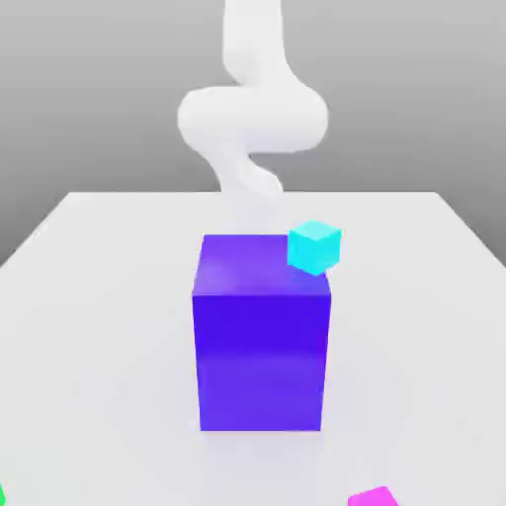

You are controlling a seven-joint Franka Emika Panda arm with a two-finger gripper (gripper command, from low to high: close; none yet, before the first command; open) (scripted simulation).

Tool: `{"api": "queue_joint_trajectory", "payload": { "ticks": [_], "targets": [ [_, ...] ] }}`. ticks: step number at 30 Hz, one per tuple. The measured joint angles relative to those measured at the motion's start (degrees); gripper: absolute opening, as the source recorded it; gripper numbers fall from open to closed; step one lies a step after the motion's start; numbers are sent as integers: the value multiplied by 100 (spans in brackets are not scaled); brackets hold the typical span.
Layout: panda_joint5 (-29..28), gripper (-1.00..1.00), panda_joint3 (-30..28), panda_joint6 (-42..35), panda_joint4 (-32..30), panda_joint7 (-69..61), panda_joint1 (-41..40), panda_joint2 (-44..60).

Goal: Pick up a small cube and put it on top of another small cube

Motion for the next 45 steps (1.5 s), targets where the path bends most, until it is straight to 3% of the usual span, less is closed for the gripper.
{"api": "queue_joint_trajectory", "payload": {
  "ticks": [29, 34, 35, 41, 45],
  "targets": [
    [-483, 0, 591, 1643, 348, -132, 628, 6061],
    [-653, 0, 479, 2306, 538, -29, 761, 7098],
    [-675, -100, 457, 2393, 562, -14, 778, 7212],
    [-685, -100, 448, 2437, 575, -7, 786, 7268],
    [-566, -100, 550, 1986, 443, -94, 710, 6686]
  ]
}}
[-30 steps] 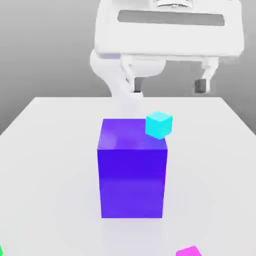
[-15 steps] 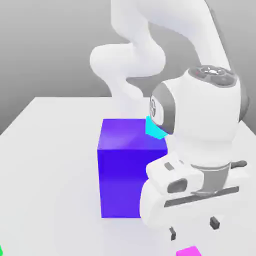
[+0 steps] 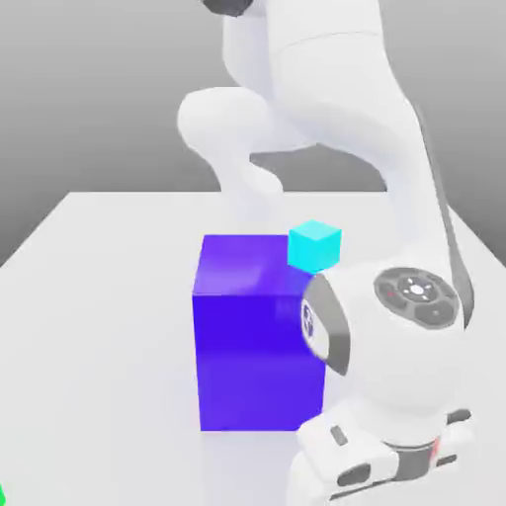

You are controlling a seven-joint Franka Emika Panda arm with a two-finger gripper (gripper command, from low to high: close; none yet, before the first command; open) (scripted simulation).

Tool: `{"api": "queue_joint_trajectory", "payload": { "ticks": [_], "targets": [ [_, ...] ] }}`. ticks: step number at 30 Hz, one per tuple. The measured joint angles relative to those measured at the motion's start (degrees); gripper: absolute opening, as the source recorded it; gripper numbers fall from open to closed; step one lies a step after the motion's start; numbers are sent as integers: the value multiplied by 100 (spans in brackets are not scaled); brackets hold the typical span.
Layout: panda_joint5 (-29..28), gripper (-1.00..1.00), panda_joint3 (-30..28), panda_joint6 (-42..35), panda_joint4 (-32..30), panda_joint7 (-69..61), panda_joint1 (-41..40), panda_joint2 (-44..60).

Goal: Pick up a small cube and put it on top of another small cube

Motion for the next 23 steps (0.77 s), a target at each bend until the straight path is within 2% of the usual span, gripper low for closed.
{"api": "queue_joint_trajectory", "payload": {
  "ticks": [2, 15, 19, 20, 23],
  "targets": [
    [107, -100, -30, -266, -19, -89, -144, -272],
    [957, -100, -1232, -1032, 610, -937, -2236, -352],
    [1319, -100, -1482, -828, 964, -1252, -2936, 176],
    [1385, 100, -1485, -709, 1019, -1301, -3026, 349],
    [1385, 100, -1485, -709, 1019, -1302, -3026, 349]
  ]
}}
